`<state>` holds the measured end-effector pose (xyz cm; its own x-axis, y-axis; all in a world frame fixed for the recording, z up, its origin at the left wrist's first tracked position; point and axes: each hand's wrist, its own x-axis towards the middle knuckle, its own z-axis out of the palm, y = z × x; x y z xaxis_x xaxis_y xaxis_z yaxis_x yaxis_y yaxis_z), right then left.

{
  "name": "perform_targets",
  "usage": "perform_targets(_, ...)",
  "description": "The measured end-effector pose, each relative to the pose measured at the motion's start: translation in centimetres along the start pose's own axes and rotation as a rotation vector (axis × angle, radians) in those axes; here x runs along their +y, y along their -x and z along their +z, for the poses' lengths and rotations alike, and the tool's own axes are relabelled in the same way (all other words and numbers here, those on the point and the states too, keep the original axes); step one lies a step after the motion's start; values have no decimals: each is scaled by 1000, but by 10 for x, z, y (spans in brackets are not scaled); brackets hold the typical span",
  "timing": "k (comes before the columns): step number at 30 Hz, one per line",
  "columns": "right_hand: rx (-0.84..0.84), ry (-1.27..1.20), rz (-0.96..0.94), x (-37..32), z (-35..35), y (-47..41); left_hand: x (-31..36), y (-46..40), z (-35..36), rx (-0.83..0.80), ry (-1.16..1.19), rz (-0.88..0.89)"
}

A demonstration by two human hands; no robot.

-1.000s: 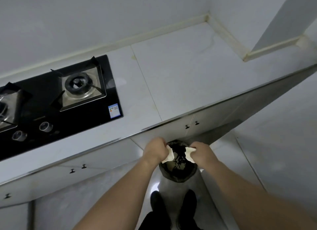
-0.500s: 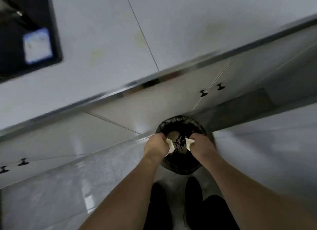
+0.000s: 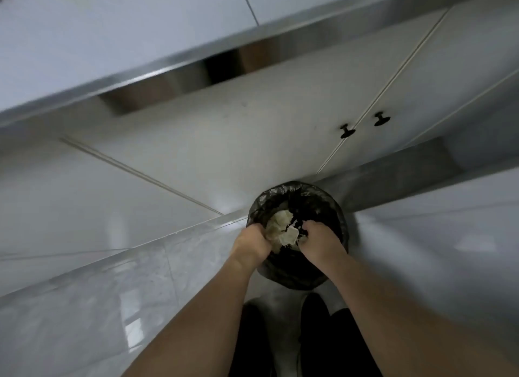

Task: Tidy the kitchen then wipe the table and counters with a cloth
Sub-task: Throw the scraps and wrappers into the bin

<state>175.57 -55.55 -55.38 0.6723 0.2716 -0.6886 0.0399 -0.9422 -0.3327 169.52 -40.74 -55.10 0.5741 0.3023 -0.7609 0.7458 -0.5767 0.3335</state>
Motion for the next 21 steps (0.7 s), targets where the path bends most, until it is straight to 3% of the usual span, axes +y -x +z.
perform_targets(12,-46,179,-133,-115,-153,253,41,283,-162,162,-17,117)
perform_targets(21,-75,353,-520,-214,-168,354,-17,429,-208,470,38,-41)
